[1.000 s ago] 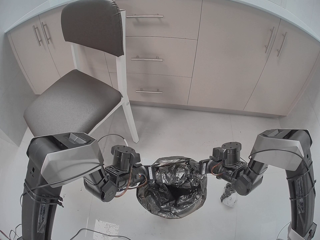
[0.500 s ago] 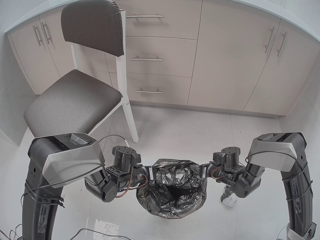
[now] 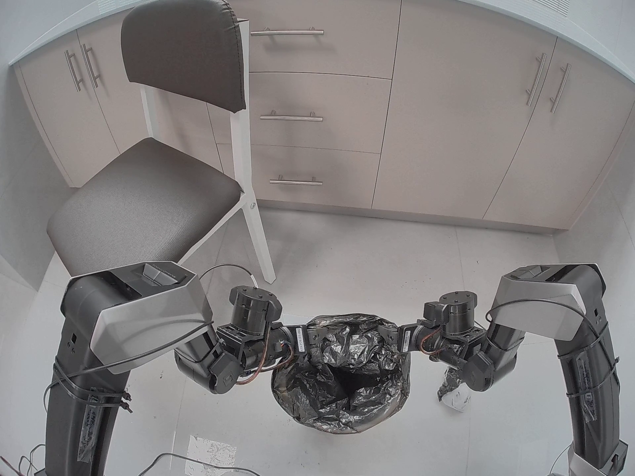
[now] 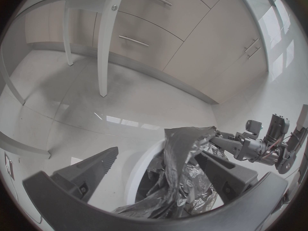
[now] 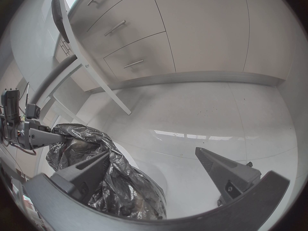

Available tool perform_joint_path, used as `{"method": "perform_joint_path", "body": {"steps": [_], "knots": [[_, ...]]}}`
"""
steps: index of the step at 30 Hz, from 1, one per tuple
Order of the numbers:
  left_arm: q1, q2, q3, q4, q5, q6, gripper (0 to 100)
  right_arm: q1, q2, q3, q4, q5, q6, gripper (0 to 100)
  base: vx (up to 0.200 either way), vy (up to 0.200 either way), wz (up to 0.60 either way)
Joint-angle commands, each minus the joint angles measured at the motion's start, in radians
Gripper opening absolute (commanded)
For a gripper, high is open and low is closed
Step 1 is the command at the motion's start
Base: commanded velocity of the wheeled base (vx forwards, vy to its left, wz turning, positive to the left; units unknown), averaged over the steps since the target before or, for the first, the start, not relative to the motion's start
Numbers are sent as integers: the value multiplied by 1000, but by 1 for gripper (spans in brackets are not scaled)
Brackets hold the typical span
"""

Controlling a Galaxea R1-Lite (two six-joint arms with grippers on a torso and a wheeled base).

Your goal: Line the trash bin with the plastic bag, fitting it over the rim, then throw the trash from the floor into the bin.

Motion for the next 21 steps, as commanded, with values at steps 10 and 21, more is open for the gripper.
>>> {"method": "perform_joint_path", "body": {"steps": [10, 21], "knots": [[0, 53, -171, 225, 229, -3, 100, -10, 25, -26, 0, 0, 0, 100, 0, 0, 0], [3, 53, -185, 231, 247, -42, 100, -10, 28, -26, 8, 0, 0, 100, 0, 0, 0]]}}
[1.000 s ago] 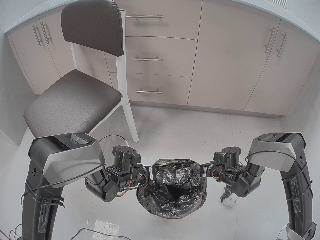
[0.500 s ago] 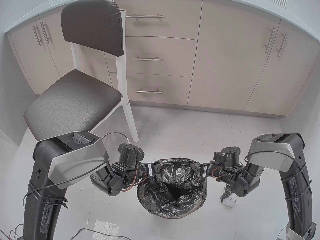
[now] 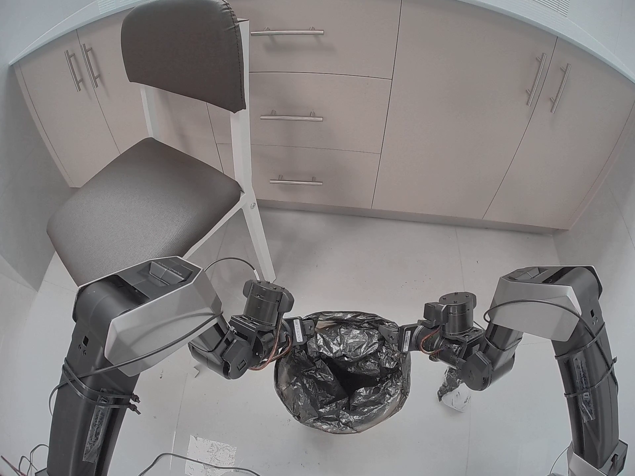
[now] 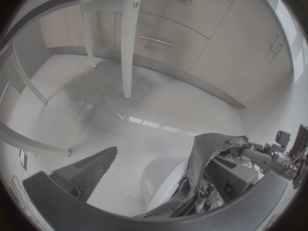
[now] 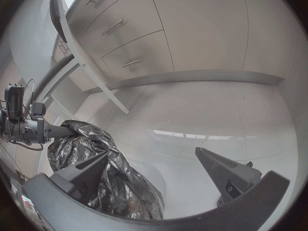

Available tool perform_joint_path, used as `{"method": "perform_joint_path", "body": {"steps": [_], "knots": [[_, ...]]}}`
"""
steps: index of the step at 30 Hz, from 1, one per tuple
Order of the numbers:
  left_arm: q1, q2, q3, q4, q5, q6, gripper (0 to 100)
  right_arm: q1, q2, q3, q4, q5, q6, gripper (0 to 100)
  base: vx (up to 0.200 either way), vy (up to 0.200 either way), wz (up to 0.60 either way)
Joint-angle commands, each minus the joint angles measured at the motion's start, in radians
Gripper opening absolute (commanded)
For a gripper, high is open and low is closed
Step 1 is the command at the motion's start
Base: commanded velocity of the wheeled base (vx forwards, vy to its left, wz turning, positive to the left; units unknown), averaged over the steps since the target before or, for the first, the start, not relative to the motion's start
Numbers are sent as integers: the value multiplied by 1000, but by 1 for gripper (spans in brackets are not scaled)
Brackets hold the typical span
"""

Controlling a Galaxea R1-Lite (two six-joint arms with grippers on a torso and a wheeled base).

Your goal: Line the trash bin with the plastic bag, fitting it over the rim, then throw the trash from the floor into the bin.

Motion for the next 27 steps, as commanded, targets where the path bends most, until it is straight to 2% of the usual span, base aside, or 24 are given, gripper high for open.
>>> {"method": "perform_joint_path", "body": {"steps": [1, 4, 6, 7, 8, 10, 13, 20, 27], "knots": [[5, 7, -17, 9, 22, -9, 100, 1, 4, -2, 3, 1, 0, 100, 0, 0, 0], [6, 28, -50, 64, 51, -2, 100, 1, 9, -3, 3, 1, 0, 100, 0, 0, 0], [6, 35, -85, 138, 65, 1, 100, 1, 9, -8, 3, -1, 0, 100, 0, 0, 0], [6, 39, -126, 219, 83, 0, 100, -1, 12, -9, 5, -1, 0, 100, 0, 0, 0], [6, 41, -135, 235, 86, 0, 100, 1, 12, -9, 5, -1, 0, 100, 0, 0, 0], [9, 47, -191, 362, 88, -8, 100, -1, 18, -14, 3, -1, 0, 100, 0, 0, 0], [14, 47, -221, 437, 88, -9, 100, -2, 18, -19, 8, -1, 0, 100, 0, 0, 0], [14, 45, -258, 551, 73, 1, 100, -7, 15, -39, 44, -7, 3, 100, 0, 0, 0], [12, 45, -258, 554, 70, -3, 100, -15, 11, -48, 66, -10, 36, 100, 0, 0, 0]]}}
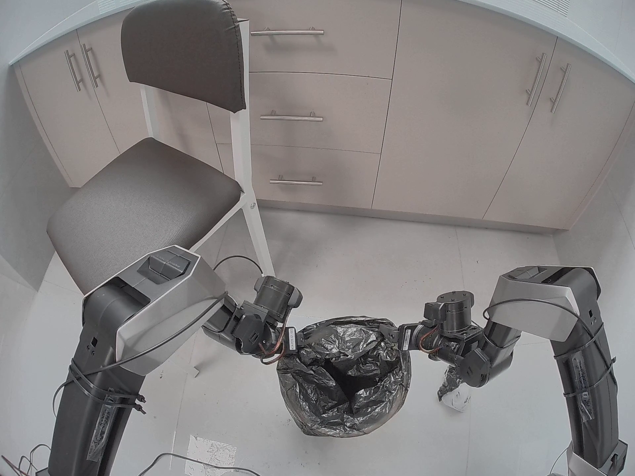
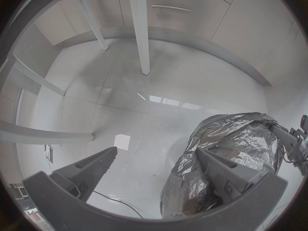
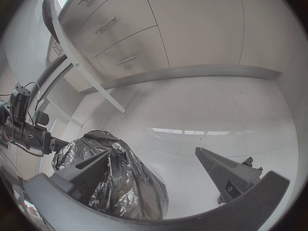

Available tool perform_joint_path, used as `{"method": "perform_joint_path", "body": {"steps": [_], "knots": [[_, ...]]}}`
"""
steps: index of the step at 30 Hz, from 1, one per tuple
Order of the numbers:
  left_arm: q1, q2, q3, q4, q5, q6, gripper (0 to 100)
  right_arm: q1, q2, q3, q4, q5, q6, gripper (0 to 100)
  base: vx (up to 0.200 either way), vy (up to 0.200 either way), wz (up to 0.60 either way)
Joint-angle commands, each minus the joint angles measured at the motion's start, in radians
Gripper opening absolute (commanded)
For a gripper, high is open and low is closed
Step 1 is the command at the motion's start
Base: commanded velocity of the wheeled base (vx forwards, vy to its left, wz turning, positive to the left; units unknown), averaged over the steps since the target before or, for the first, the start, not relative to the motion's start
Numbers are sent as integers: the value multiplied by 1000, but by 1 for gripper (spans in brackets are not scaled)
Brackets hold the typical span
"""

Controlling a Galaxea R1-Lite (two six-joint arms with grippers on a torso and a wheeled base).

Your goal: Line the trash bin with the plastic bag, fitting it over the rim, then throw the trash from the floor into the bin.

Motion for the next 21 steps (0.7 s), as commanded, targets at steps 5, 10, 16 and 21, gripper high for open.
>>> {"method": "perform_joint_path", "body": {"steps": [5, 10, 16, 21], "knots": [[-1, -2, 1, -4, -1, -7, 100, -9, -14, 0, 24, 0, 1, 100, 0, 0, 0], [-1, -13, 15, -35, -2, -32, 100, 11, -139, 107, 12, 40, 19, 100, 0, 0, 0], [21, -68, 63, -115, -116, -128, 100, 37, -171, 196, -34, 204, 27, 100, 0, 0, 0], [27, -90, 119, -194, -188, -122, 100, 45, -89, 153, -28, 168, 26, 100, 0, 0, 0]]}}
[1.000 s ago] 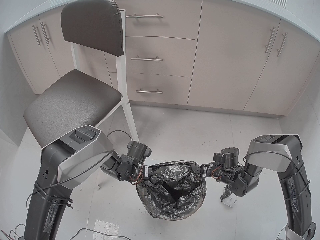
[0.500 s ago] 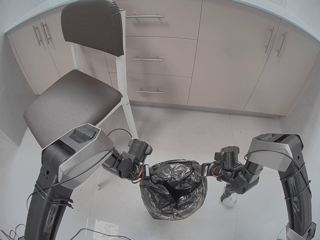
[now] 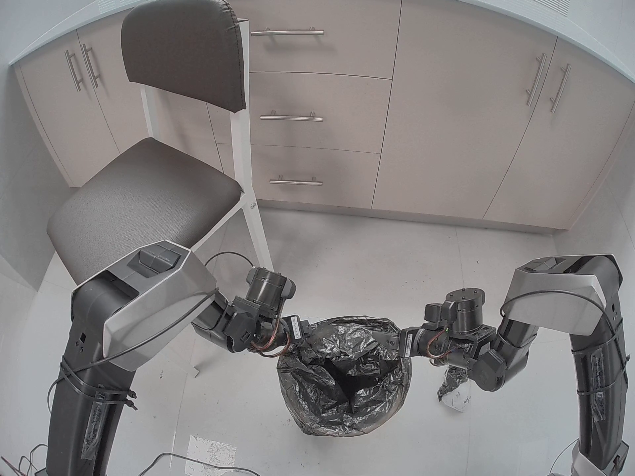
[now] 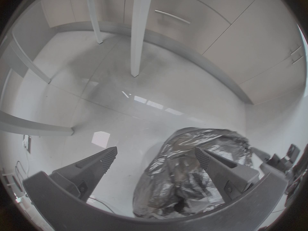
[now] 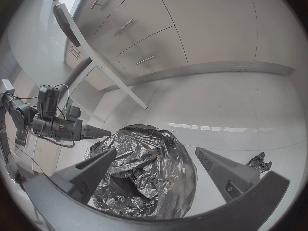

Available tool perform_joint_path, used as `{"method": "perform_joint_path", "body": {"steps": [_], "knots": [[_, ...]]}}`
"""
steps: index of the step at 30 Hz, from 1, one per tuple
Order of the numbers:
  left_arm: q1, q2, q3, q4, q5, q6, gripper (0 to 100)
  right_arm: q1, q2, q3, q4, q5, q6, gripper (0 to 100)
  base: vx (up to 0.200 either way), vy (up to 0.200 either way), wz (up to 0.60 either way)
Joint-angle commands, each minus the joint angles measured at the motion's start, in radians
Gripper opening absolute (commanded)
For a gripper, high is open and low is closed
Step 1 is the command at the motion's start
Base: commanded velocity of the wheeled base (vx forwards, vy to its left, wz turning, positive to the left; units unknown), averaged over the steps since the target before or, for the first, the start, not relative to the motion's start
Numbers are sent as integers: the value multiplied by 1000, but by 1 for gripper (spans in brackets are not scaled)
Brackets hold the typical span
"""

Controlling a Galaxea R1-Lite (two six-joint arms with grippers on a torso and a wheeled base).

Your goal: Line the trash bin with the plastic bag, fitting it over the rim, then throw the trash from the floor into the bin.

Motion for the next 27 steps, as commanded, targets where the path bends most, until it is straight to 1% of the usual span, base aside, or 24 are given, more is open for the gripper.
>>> {"method": "perform_joint_path", "body": {"steps": [1, 2, 5, 9, 10, 12, 15, 16, 18, 19, 20, 21, 24, 27], "knots": [[11, -45, 59, -69, -19, -10, 100, 16, 63, -13, -5, -14, -1, 100, 0, 0, 0], [11, -42, 59, -74, -14, -10, 100, 19, 75, -19, -2, -23, -1, 100, 0, 0, 0], [11, -38, 58, -75, -3, -10, 100, 41, 95, -35, 13, -88, -13, 100, 0, 0, 0], [9, -38, 58, -75, -2, -10, 100, 41, 89, -49, 59, -101, -10, 100, 0, 0, 0], [9, -38, 59, -75, 0, -10, 100, 41, 86, -67, 90, -106, -4, 100, 0, 0, 0], [9, -36, 58, -75, 1, -10, 100, 36, 86, -78, 98, -112, -1, 100, 0, 0, 0], [9, -33, 58, -75, 7, -10, 100, 35, 87, -92, 114, -154, 19, 100, 0, 0, 0], [8, -32, 58, -77, 20, -10, 100, 36, 87, -105, 134, -180, 36, 100, 0, 0, 0], [6, -28, 58, -77, 27, -8, 100, 35, 87, -133, 165, -207, 60, 100, 0, 0, 0], [6, -28, 58, -77, 27, -8, 100, 35, 87, -133, 165, -207, 60, 100, 0, 0, 0], [4, -27, 58, -77, 27, -8, 100, 36, 89, -154, 190, -235, 80, 100, 0, 0, 0], [4, -27, 58, -77, 29, -10, 100, 36, 90, -161, 193, -246, 85, 100, 0, 0, 0], [1, -30, 62, -80, 29, -10, 100, 36, 90, -164, 194, -252, 88, 100, 0, 0, 0], [-8, -35, 91, -135, 29, -8, 100, 36, 92, -165, 196, -256, 89, 100, 0, 0, 0]]}}
